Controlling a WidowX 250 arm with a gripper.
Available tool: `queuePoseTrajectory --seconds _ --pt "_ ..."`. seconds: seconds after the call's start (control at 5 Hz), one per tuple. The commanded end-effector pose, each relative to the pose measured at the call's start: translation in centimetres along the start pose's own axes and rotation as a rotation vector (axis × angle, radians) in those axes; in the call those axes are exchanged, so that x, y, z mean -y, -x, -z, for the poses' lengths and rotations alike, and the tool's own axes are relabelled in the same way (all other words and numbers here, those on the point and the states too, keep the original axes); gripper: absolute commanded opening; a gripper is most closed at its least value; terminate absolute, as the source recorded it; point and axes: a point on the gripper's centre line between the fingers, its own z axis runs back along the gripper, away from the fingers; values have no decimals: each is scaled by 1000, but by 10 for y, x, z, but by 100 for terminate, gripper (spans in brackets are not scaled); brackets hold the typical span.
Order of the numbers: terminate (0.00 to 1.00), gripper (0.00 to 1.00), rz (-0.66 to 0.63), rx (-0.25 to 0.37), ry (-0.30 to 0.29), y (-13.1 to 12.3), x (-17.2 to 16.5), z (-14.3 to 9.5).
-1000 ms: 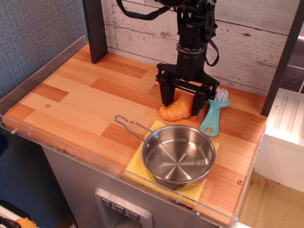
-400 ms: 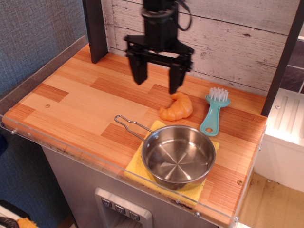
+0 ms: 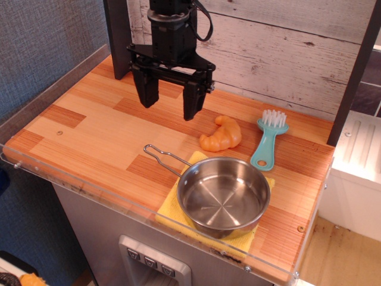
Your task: Put the crescent roll directly left of the blue brush.
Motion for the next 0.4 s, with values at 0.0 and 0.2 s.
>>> queuePoseTrajectory --seconds 0.0,0.2 --pt "0 100 27 41 -18 4 -8 -22" --pt "100 100 27 41 -18 4 -8 -22"
